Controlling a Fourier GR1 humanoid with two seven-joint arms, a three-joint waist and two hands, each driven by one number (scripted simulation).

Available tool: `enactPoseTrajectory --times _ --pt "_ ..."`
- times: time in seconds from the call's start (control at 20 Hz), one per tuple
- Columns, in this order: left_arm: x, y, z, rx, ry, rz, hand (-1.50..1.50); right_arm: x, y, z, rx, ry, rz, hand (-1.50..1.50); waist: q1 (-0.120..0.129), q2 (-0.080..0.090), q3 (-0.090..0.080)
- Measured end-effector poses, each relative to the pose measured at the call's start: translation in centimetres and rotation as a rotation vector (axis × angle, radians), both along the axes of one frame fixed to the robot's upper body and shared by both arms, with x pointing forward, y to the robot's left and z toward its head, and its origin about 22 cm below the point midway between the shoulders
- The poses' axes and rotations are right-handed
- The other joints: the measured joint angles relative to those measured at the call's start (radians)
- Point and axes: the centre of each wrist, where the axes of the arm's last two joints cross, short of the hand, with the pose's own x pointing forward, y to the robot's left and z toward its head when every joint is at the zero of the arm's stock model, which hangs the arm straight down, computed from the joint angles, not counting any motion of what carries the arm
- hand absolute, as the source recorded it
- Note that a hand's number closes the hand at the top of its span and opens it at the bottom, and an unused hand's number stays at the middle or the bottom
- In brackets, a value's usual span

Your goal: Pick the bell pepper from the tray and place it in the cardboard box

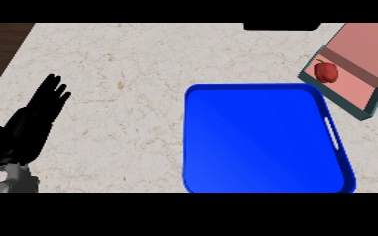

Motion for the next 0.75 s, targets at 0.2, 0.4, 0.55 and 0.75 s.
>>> enactPoseTrajectory --times 0.2,0.4,0.55,0.75 --pt "-0.3 -0.3 0.0 -0.001 -0.001 -0.003 0.00 -2.7 -4.0 0.9 0.071 -0.023 -0.023 -1.50 0.003 0.001 0.000" --pt "-0.2 -0.2 0.3 0.000 -0.001 -0.010 0.00 -5.4 -7.1 1.0 0.095 -0.031 -0.008 -1.50 0.008 0.003 0.001" --pt "-0.1 0.0 0.1 -0.001 -0.002 -0.013 0.00 -7.2 -8.9 1.3 0.099 -0.038 0.005 -1.50 0.011 0.005 0.001" --pt "-0.1 -0.8 0.1 -0.003 -0.004 -0.020 0.00 -8.4 -10.0 1.3 0.095 -0.040 0.018 -1.50 0.016 0.006 0.002"
